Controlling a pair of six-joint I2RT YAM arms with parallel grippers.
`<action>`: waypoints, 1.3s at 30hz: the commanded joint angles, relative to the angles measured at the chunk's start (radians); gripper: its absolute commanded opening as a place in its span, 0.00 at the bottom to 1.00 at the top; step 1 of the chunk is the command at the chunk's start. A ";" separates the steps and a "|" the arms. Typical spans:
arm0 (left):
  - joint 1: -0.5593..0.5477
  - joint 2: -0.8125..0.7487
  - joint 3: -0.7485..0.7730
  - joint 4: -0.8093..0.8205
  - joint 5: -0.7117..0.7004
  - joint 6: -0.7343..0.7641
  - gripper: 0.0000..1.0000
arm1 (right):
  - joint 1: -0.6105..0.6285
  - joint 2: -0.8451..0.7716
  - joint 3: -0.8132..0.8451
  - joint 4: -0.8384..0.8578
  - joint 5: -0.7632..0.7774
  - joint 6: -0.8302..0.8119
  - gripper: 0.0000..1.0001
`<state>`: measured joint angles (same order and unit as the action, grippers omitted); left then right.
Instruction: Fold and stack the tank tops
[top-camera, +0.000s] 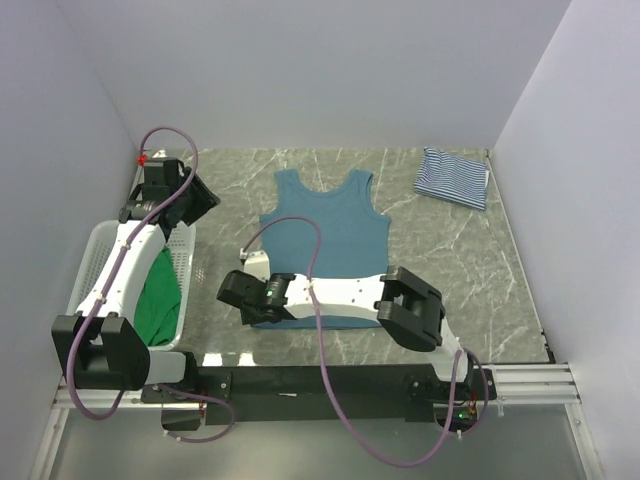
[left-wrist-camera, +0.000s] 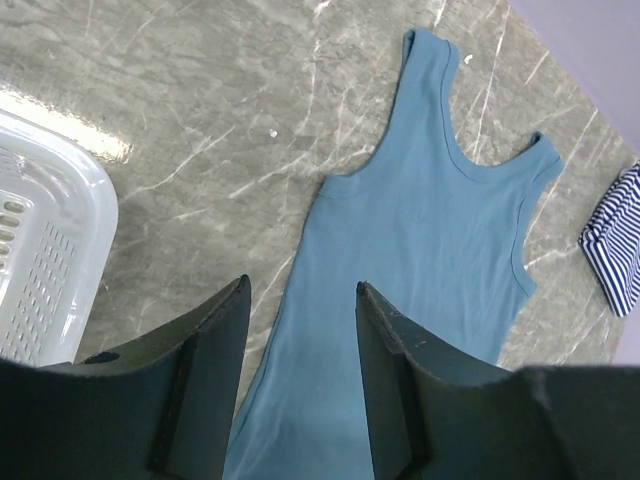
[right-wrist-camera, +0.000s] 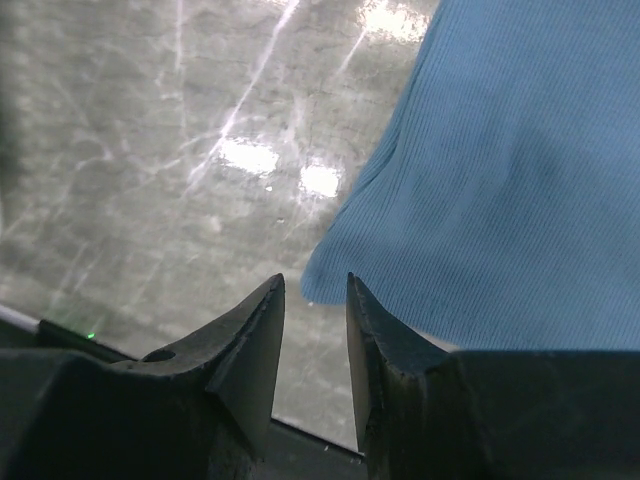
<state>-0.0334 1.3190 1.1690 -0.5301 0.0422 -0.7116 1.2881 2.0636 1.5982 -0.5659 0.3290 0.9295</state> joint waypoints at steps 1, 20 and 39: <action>0.006 -0.018 0.029 0.019 0.039 0.031 0.51 | 0.008 0.024 0.058 -0.042 0.033 -0.009 0.38; -0.029 0.048 -0.138 0.172 0.117 -0.071 0.48 | 0.019 -0.017 -0.139 0.061 -0.031 -0.031 0.00; -0.187 0.259 -0.318 0.481 0.084 -0.147 0.51 | 0.004 -0.368 -0.550 0.327 -0.217 0.000 0.00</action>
<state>-0.2073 1.5455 0.8158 -0.1352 0.1307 -0.8566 1.2911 1.7393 1.0595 -0.2817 0.1303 0.9096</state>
